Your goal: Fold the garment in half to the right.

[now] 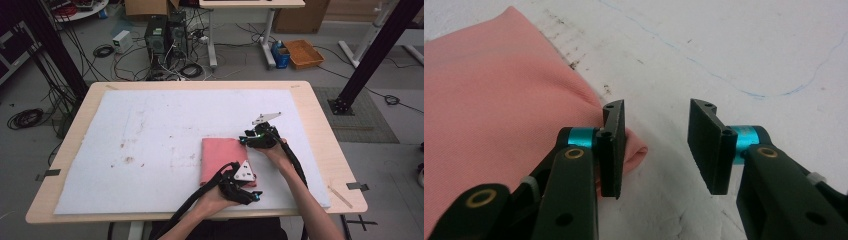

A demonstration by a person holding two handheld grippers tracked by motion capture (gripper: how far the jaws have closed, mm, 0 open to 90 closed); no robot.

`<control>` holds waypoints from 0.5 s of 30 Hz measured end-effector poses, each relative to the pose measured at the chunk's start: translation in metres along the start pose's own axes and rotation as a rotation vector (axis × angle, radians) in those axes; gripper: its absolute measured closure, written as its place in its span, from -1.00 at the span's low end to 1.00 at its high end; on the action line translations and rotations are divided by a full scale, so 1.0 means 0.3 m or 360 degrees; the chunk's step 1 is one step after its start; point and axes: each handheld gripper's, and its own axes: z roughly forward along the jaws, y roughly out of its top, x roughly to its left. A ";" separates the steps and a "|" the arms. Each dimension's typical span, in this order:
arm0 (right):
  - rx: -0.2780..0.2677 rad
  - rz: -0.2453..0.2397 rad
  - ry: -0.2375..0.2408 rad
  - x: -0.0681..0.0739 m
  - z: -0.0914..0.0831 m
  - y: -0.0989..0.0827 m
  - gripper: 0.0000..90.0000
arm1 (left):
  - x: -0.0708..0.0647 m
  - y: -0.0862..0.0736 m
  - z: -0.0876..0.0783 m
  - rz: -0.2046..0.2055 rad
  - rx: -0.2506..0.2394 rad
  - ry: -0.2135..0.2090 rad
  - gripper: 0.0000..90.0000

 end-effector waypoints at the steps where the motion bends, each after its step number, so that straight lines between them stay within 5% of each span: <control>1: 0.0000 -0.0002 0.0000 0.000 0.001 0.000 0.32 | 0.002 0.000 0.003 -0.0004 0.0004 -0.0003 0.02; 7: -0.0025 0.0030 -0.0014 -0.007 -0.010 0.000 0.05 | 0.004 0.003 -0.013 -0.0013 -0.0030 -0.0002 -0.04; 10: -0.0067 0.0069 -0.0071 -0.019 -0.028 0.001 -0.19 | 0.008 0.005 -0.051 -0.0013 -0.0069 0.0024 -0.16; 15: -0.0112 0.0095 -0.0101 -0.040 -0.066 -0.002 -0.26 | 0.040 -0.001 -0.141 -0.0010 -0.0111 0.0101 -0.23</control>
